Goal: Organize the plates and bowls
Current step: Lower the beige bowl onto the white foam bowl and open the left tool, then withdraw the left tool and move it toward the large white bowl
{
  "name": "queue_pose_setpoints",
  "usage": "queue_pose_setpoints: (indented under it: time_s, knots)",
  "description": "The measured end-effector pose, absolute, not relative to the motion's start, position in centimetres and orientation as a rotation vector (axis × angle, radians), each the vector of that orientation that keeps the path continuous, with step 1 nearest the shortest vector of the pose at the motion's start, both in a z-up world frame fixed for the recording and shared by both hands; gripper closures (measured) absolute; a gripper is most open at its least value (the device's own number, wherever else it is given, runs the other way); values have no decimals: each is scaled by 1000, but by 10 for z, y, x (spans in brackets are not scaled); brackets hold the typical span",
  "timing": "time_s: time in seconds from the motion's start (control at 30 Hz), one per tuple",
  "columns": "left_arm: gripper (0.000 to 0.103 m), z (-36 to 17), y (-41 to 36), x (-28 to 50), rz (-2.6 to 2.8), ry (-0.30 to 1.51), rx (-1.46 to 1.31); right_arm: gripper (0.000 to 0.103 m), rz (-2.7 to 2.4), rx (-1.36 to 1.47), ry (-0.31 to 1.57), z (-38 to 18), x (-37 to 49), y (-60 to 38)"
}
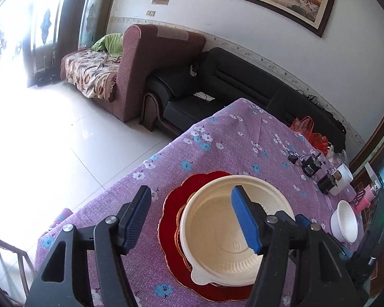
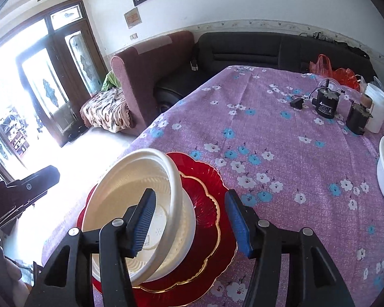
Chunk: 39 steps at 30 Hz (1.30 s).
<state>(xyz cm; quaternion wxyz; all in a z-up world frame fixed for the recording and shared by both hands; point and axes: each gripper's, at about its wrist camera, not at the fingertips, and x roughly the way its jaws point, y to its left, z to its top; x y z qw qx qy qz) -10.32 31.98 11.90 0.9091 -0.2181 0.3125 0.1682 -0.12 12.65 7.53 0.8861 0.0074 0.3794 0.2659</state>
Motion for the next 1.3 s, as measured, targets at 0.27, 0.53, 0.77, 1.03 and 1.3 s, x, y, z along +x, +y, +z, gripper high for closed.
queue_pose_setpoints:
  time_s: [0.27, 0.53, 0.77, 1.03, 1.3]
  knots:
    - [19, 143, 291, -119, 406, 538, -298, 42, 505, 69, 758, 93, -13, 84]
    - [5, 154, 237, -120, 365, 508, -153, 41, 450, 100, 740, 97, -26, 38]
    - [5, 148, 195, -112, 307, 557, -70, 39, 415, 133, 724, 98, -35, 3]
    - [5, 145, 152, -109, 260, 574, 17, 38, 356, 191, 724, 91, -37, -44]
    - [5, 137, 120, -101, 215, 605, 77, 38, 281, 247, 724, 86, -32, -93]
